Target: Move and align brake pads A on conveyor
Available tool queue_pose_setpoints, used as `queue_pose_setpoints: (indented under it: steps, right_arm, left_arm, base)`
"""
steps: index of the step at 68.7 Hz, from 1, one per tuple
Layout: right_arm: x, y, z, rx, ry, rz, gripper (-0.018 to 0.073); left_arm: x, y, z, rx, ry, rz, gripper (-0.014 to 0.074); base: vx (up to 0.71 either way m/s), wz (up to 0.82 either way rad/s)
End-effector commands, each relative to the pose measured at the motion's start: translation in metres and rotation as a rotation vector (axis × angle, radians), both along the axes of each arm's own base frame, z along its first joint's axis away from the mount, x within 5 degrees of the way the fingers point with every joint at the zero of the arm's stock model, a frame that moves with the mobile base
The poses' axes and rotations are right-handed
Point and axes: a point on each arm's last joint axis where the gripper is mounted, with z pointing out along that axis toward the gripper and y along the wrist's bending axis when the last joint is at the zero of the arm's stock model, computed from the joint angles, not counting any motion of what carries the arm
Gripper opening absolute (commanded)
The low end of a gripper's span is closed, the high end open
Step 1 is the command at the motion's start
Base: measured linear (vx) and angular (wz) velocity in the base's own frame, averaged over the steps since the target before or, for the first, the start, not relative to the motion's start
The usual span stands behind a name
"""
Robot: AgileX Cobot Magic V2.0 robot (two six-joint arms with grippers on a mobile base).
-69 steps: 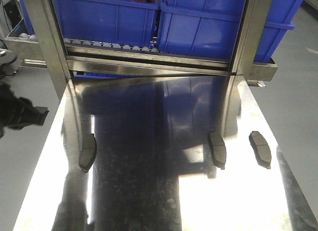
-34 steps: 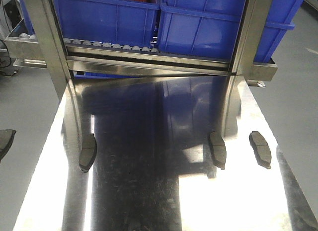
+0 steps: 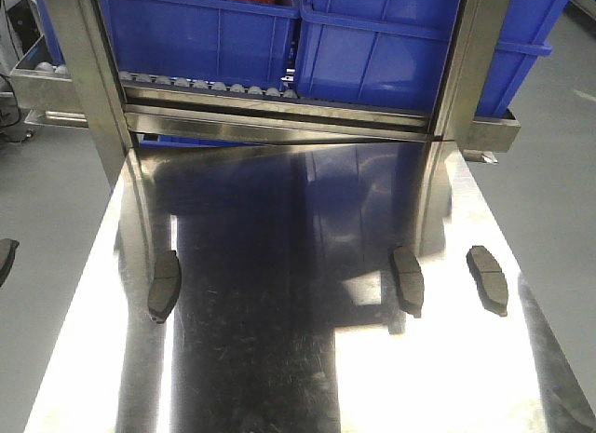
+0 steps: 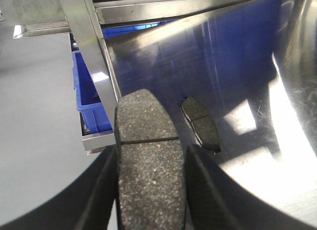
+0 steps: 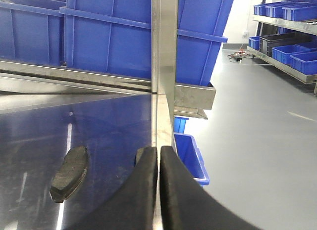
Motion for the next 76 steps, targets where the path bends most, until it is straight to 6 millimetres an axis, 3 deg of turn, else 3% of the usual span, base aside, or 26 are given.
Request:
queue_pose_setpoints:
  steps: [1, 57, 64, 76]
  right_arm:
    - [-0.001, 0.000, 0.006, -0.006, -0.085, -0.002, -0.0008]
    - [-0.001, 0.000, 0.010, -0.018, -0.118, -0.001, -0.0008]
    - [-0.002, 0.000, 0.023, -0.019, -0.180, 0.000, -0.0006]
    - [0.005, -0.001, 0.066, -0.033, -0.059, -0.007, -0.0003]
  left_arm:
    - [0.003, 0.000, 0.016, -0.025, -0.107, 0.011, 0.0109]
    - [0.003, 0.000, 0.016, -0.025, -0.107, 0.011, 0.0109]
    - [0.003, 0.000, 0.016, -0.025, -0.107, 0.011, 0.0109]
    - [0.003, 0.000, 0.016, -0.025, -0.107, 0.011, 0.0109]
  base:
    - [0.00, 0.00]
    - [0.00, 0.00]
    - [0.00, 0.00]
    - [0.00, 0.00]
